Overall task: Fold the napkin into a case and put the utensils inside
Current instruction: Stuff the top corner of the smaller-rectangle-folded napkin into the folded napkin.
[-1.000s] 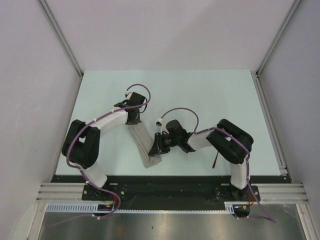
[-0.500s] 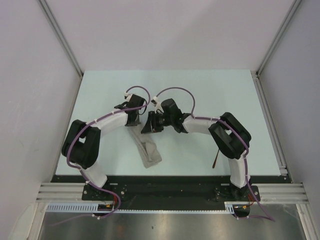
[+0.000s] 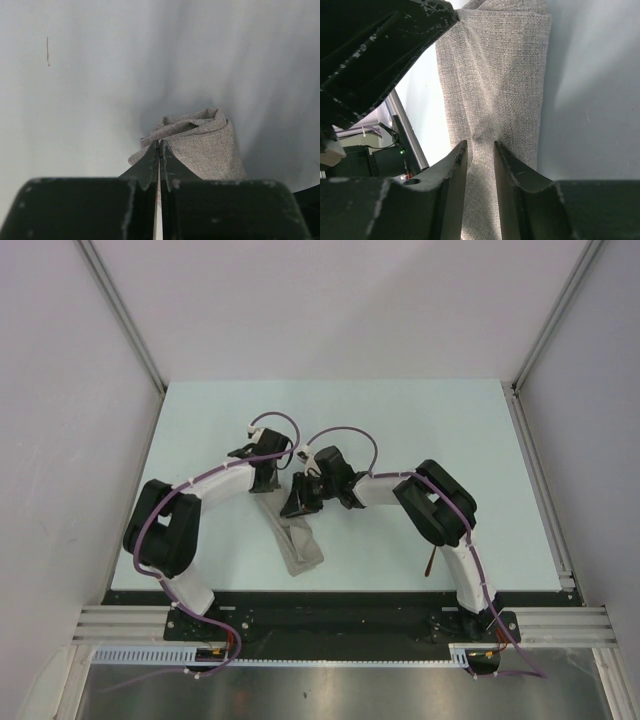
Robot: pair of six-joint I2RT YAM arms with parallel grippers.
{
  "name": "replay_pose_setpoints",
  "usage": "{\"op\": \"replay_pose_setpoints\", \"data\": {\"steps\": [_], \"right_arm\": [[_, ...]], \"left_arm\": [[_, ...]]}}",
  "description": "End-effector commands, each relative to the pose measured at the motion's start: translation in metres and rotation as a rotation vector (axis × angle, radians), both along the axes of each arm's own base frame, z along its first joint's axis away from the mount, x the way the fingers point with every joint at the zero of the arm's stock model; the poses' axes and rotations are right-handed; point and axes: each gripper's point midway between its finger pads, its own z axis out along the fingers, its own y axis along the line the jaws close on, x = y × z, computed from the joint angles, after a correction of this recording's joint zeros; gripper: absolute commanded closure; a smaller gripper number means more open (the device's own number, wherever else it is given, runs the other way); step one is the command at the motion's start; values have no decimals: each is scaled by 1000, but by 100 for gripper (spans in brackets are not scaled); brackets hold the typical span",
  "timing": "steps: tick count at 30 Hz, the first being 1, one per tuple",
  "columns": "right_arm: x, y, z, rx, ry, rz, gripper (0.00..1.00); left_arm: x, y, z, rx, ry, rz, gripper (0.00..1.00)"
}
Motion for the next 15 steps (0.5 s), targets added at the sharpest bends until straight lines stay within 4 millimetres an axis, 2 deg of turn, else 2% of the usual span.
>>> {"op": "replay_pose_setpoints", "data": {"steps": [1, 2, 3, 6, 8, 10, 15], "right_arm": [[-8, -3, -9, -13, 11, 14, 68], [-9, -2, -9, -13, 8, 19, 68], [-10, -3, -10, -19, 8, 20, 68], [-11, -4, -9, -29, -6, 29, 68], [-11, -5, -8, -30, -16, 37, 68], [-11, -6, -9, -35, -15, 37, 68], [-13, -4, -8, -25, -13, 45, 69]], "left_arm": [[10, 5, 24, -21, -55, 54, 97], [11, 4, 28, -29, -64, 59, 84], [10, 5, 38, -47, -88, 63, 77], [6, 11, 46, -94, -100, 83, 56], [3, 9, 50, -159, -92, 75, 49], [0, 13, 45, -176, -75, 82, 46], [-2, 8, 21, -245, 0, 74, 43]]}}
